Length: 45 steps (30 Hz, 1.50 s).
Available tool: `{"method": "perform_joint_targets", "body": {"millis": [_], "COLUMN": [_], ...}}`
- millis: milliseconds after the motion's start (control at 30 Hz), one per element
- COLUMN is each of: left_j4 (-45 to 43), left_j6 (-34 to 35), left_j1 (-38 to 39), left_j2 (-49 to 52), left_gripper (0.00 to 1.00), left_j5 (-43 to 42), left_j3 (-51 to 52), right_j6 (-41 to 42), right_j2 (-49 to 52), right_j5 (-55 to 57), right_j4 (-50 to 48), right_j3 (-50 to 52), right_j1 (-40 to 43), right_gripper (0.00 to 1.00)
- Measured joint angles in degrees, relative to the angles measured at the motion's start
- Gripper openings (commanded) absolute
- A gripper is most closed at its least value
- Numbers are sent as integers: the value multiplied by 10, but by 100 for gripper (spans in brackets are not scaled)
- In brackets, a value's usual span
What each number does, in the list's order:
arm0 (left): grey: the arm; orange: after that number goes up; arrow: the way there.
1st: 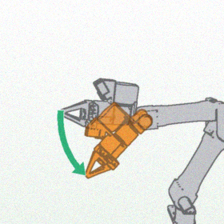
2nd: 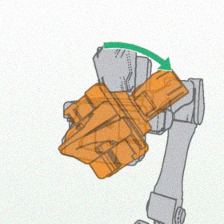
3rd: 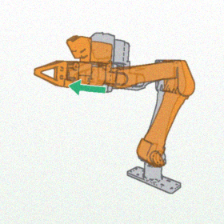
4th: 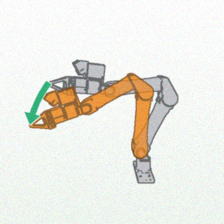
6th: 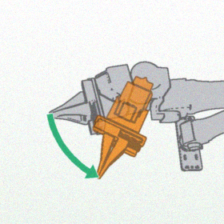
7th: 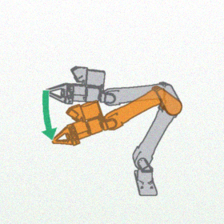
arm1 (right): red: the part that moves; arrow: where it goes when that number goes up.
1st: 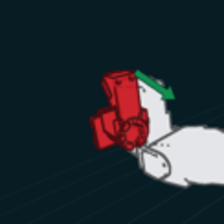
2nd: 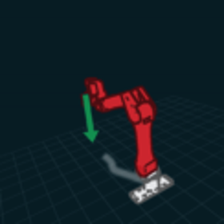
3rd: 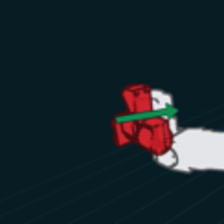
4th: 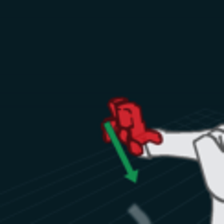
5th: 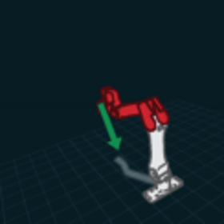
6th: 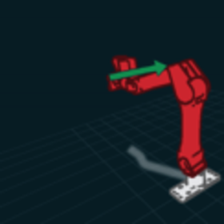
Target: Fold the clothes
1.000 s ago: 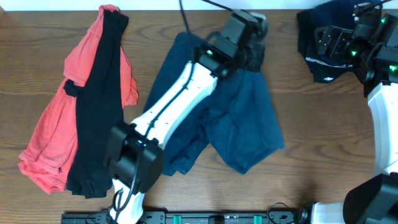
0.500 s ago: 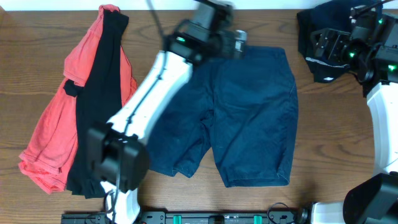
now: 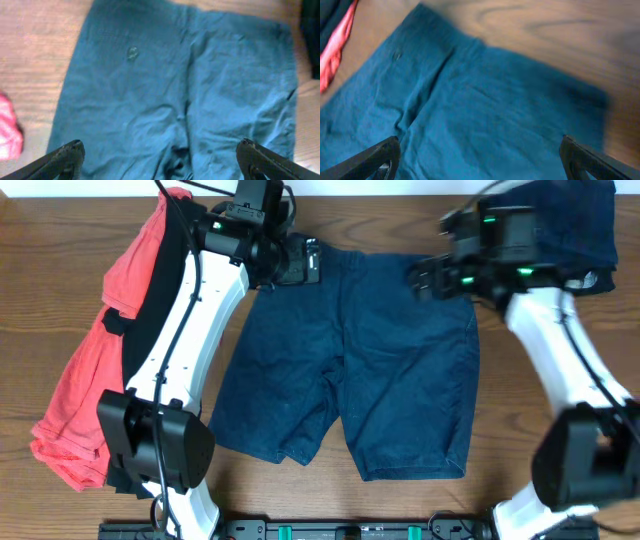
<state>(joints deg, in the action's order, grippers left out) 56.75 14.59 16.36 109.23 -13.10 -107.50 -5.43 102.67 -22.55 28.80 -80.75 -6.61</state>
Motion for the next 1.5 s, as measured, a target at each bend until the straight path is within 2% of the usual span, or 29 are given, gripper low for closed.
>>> {"method": "perform_joint_targets", "body": {"millis": [400, 667, 1033, 1267, 1367, 1500], "left_j4": [9, -6, -19, -19, -19, -19], "left_j6": [18, 20, 20, 20, 20, 20], "left_j1": [-49, -52, -52, -52, -52, -52], "left_j2": [0, 0, 2, 7, 11, 11], "left_gripper": [98, 98, 98, 98, 98, 98], "left_j5": [40, 45, 45, 45, 45, 45], "left_j3": [13, 45, 59, 59, 59, 59], "right_j6": [-34, -36, -7, 59, 98, 161], "right_j2": [118, 165, 207, 221, 227, 239], "right_j5": [50, 134, 182, 219, 244, 285], "right_j4": [-55, -86, -131, -174, -188, -199], "right_j3": [0, 0, 0, -1, -4, -13], "right_j1": [-106, -153, -167, -167, -167, -162], "right_gripper": [99, 98, 95, 82, 82, 86]}}
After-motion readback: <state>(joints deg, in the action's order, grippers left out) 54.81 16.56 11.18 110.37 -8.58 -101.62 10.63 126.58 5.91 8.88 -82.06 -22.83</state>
